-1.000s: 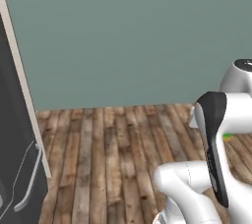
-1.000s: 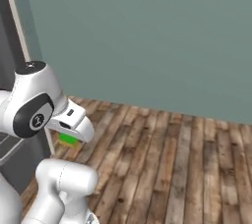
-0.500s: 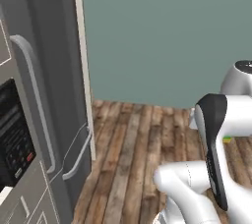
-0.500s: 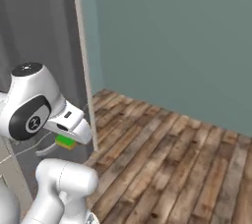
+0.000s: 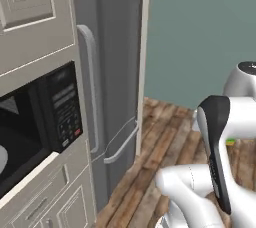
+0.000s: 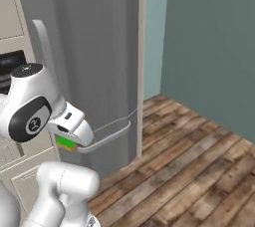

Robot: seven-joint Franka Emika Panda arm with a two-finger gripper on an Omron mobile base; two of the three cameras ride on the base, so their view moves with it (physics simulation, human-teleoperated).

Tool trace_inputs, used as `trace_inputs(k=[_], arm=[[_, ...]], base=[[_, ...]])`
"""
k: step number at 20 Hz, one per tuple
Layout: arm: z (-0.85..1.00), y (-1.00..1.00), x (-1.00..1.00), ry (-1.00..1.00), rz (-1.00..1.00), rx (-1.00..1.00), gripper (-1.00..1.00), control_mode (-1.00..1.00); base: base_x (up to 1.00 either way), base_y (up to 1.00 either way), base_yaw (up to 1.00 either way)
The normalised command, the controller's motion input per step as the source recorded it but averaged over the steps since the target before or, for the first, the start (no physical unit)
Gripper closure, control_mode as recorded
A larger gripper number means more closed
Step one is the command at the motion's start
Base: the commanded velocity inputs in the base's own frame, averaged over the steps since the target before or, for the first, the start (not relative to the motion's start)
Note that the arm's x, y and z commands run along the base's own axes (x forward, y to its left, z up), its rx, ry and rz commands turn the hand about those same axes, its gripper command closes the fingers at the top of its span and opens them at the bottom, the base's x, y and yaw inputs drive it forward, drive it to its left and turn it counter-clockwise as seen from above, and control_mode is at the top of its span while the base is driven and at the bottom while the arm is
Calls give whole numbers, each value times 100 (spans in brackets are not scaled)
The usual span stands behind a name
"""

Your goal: Place the sponge inside the microwave to prepare for sanitizing.

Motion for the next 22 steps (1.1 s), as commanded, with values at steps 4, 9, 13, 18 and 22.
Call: trace_inputs(k=[4,9,13,18,22], arm=[[0,0,0,0,0,0,100,100],[0,0,0,0,0,0,100,100],[0,0,0,0,0,0,100,100],[0,0,0,0,0,0,100,100],[0,0,0,0,0,0,100,100]], base=[[2,10,46],[12,0,40],[22,0,43],[36,0,50],[33,0,50]])
